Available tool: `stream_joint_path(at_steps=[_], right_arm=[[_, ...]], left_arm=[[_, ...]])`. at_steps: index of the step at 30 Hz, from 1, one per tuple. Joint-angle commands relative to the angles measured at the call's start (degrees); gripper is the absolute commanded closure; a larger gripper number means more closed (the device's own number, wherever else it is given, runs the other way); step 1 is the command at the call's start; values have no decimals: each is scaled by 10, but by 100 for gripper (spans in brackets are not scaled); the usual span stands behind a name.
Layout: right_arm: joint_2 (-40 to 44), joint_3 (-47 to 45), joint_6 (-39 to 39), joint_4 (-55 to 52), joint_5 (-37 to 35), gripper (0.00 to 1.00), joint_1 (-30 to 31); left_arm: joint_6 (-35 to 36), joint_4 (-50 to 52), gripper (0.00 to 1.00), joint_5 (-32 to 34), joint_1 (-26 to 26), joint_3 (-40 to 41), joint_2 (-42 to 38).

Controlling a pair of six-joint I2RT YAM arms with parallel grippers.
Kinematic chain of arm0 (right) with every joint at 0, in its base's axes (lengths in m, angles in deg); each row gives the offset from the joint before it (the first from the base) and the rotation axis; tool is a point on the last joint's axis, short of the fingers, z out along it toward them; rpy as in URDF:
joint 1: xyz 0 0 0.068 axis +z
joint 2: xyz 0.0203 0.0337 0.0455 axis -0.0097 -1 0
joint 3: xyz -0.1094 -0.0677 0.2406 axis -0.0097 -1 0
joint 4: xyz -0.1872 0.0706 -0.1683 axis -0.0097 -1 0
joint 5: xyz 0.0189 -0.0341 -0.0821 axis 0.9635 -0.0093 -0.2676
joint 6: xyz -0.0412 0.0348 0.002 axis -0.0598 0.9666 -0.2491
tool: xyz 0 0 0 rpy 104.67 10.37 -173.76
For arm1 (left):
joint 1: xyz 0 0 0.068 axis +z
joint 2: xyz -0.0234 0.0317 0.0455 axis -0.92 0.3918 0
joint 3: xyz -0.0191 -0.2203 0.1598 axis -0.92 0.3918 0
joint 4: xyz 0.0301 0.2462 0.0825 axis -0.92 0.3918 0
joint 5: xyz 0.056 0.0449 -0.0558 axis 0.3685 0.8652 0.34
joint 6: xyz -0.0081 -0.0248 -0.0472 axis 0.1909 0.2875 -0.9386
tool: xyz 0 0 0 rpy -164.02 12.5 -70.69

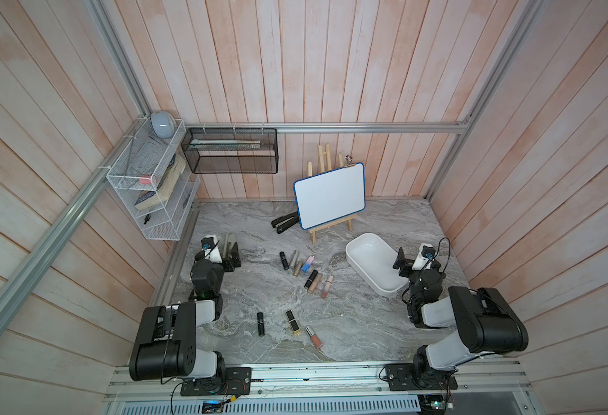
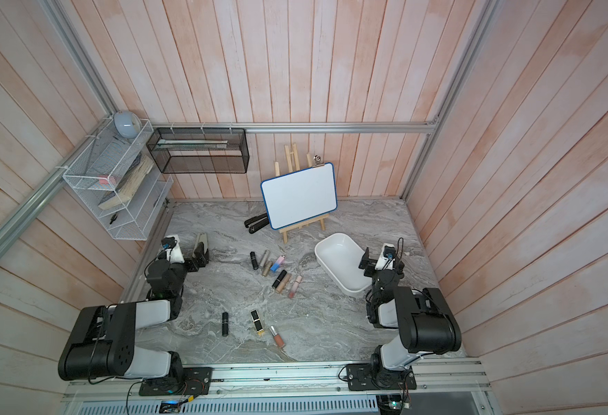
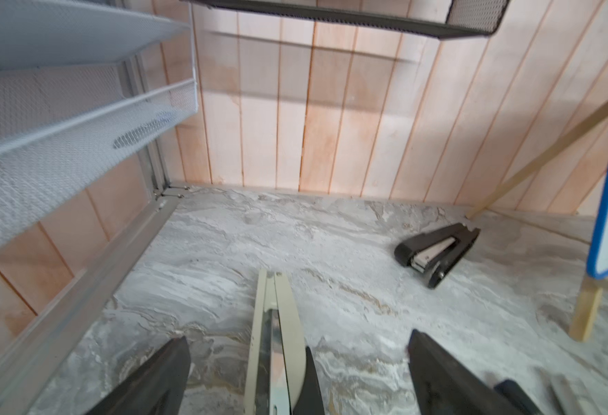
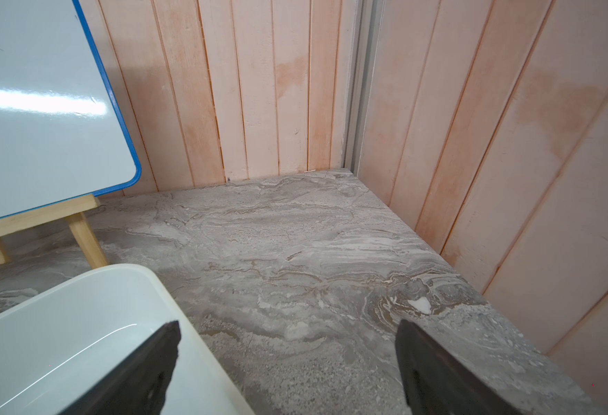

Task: Put the lipstick into the storage box
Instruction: Adjust the storage box at the center of the board.

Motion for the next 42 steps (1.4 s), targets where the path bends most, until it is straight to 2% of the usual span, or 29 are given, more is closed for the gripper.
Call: stream_joint_path(at_steps=[1,3,5,7,9,10,14,18,23,27,31,35,38,42], right_arm=[[26,-4,15,-2,-36,2,-2],[40,-3,18,-18,-45,2,-2],[71,-2,23,-47,-62,2,-3],[110,4,30,-88,-82,2,-2],[155,28,56,-169,-108,2,-2],[178,53,90,-251,-117,2,-7],[233,152,164,-488,-51,3,-20],[272,197,228,-590,82,9,-17],[270,281,285,-764,185,14,16],[261,346,293,-885,210,14,91],[266,377,323,-990,144,14,163],[299,360,383,-1053,105,14,165],[339,337,426,-1101,53,13,164],[392,304,456,-1139,22,13,162]], left_arm=[[-55,77,0,41,3,-25,-40],[-88,94,0,28,3,-36,-59],[-131,177,0,4,3,-80,-68],[-159,261,0,-47,3,-134,-60],[-196,321,0,-110,2,-180,-44],[-221,337,0,-135,2,-193,-35],[-287,327,0,-238,-1,-188,-43],[-292,337,0,-296,-16,-179,-71],[-305,351,0,-340,-39,-156,-107],[-302,378,0,-345,-71,-140,-142],[-286,417,0,-311,-131,-128,-171],[-271,452,0,-270,-181,-120,-183],[-268,469,0,-256,-198,-115,-194],[-261,495,0,-243,-210,-118,-212]])
